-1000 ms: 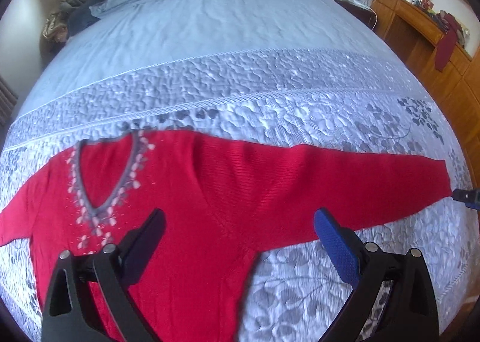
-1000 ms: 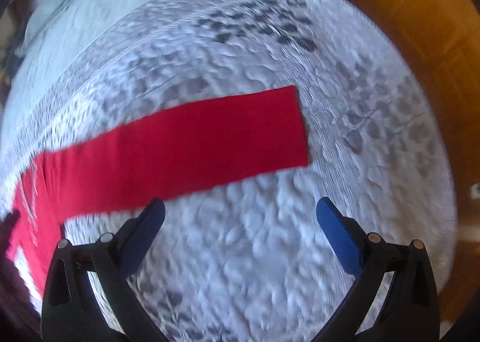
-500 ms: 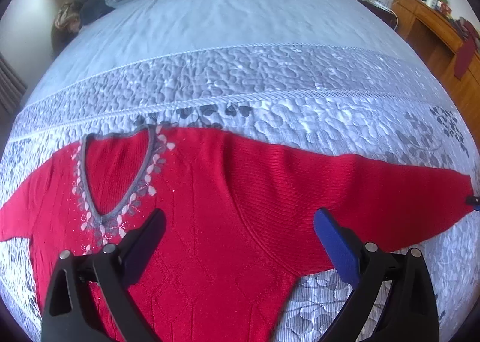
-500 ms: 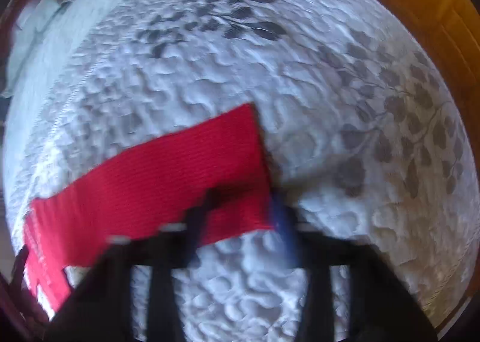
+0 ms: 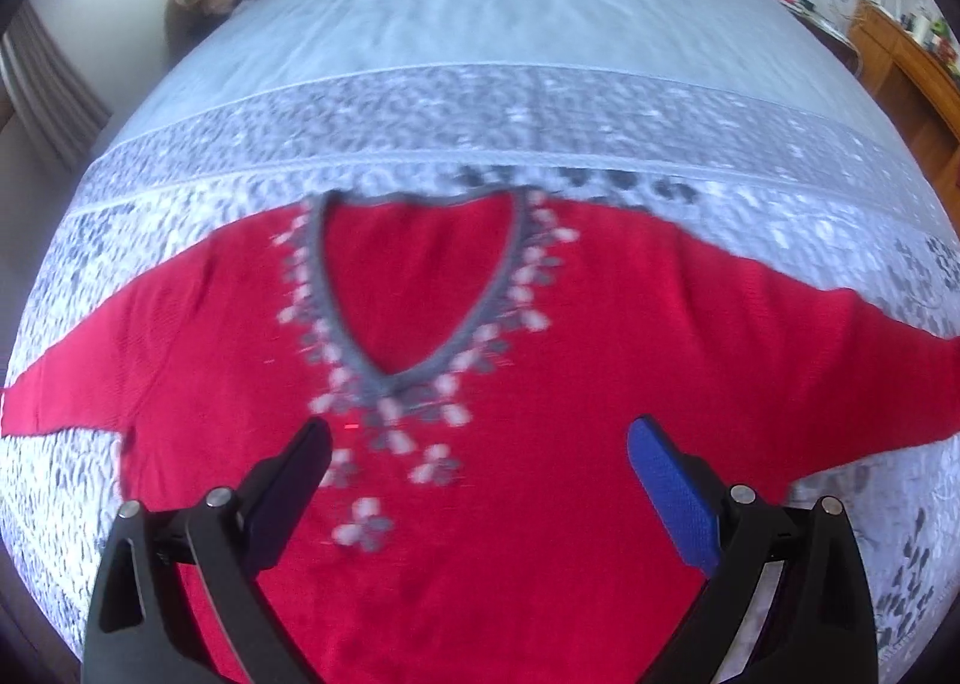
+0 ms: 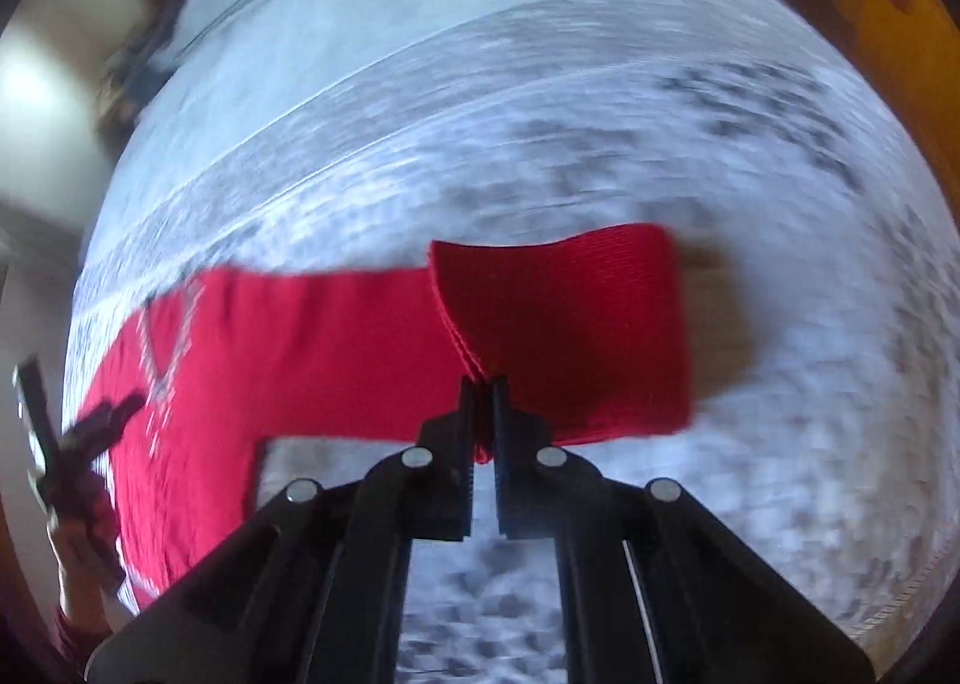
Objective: Fold small clothes
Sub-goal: 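Grasp a sweater sleeve with the right tool and lay it across the body, then open the right tool to release the folded sleeve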
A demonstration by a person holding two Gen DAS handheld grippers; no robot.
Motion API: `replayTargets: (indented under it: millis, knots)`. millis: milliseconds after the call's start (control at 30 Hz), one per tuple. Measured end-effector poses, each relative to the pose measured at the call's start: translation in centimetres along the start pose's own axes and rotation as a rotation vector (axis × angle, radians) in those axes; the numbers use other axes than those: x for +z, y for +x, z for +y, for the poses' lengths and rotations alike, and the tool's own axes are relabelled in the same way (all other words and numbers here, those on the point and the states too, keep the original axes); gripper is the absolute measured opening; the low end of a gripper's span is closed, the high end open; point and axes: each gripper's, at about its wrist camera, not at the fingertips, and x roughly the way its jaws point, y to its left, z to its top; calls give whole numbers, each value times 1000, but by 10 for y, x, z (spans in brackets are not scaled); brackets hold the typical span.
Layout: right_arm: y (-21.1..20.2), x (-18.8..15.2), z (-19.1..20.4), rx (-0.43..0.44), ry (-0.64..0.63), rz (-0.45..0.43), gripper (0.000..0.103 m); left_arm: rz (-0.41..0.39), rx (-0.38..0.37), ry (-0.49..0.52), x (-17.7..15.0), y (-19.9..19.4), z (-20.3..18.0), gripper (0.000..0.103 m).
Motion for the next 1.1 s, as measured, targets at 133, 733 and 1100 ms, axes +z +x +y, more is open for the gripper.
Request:
replayTargets:
  millis: [133, 733, 1100]
  knots:
    - [24, -4, 84, 94, -88, 25, 4, 10, 33, -28, 1, 5, 40, 99]
    - [60, -76, 164, 99, -127, 20, 22, 160, -350, -20, -11, 9, 35, 86]
    - [56, -163, 76, 214, 49, -61, 22, 338, -560, -53, -9, 57, -43, 52]
